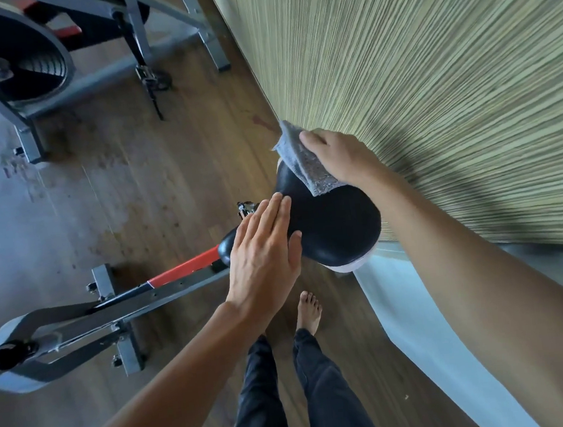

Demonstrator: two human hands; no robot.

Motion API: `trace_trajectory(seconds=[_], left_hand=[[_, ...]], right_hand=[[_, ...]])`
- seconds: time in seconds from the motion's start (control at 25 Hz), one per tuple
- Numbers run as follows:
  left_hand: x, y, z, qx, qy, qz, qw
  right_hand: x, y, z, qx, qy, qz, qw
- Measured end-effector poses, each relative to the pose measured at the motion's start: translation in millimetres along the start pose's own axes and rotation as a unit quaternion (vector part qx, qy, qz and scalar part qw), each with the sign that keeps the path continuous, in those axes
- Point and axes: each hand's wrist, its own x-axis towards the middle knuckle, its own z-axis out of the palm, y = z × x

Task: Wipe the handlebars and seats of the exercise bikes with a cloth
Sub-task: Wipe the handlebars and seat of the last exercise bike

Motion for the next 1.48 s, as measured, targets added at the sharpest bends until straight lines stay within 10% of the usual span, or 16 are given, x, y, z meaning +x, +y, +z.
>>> trace_trajectory(seconds=[0.44,0.8,1.24,1.48], left_hand=[[3.2,-6.3,-15.0,-0.042,-0.067,0.011,0.997],[-20.8,-36.5,-23.4,-0.018,-0.066,0.016,0.998],[-19.3,-34.4,-25.3,-0.036,-0.056,-0.001,0.998],[-23.3,-36.5,-25.6,-0.086,-0.046,-0.039,0.994]], right_hand=[[-107.4,36.0,84.7,0.197,0.322,0.076,0.923],[-86.8,1.6,90.8,-0.221,0.233,-0.097,0.942],[-85.6,33.0,68.9,-0.046,0.276,0.037,0.959],[-130.7,17.9,115.1,-0.179,0.258,0.014,0.949]])
